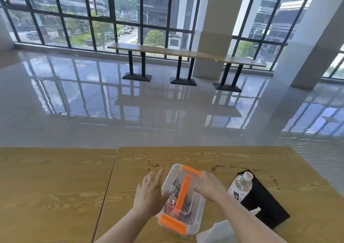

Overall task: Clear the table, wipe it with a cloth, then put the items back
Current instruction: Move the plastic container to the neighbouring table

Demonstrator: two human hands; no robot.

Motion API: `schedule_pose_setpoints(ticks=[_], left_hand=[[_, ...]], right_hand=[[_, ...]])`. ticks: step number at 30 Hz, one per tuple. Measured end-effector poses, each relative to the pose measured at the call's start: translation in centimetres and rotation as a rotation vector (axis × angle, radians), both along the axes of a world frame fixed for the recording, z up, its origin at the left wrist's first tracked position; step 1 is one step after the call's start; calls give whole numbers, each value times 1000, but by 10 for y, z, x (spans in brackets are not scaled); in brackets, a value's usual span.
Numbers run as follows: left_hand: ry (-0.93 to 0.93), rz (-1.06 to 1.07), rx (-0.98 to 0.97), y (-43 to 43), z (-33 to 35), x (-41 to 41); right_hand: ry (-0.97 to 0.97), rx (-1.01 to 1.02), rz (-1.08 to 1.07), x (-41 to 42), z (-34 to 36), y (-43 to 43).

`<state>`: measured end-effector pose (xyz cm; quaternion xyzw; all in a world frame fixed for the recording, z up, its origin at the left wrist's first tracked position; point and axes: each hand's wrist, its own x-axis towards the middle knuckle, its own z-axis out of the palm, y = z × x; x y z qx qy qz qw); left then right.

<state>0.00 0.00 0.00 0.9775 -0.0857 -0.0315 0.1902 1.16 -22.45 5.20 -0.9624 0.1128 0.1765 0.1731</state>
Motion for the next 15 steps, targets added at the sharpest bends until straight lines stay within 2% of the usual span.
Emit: schedule_pose_setpoints(ticks=[5,8,12,15], left_hand=[[183,61,-115,-13,-17,-3],[225,87,-186,-18,-21,-1],[242,169,-296,-25,-20,1],[237,232,-317,-25,-17,1]], right_hand=[[101,0,43,6,-10,-5],[150,28,32,15,-18,-13],[229,273,-129,31,-28,-25],[218,330,-110,41,-31,-27]])
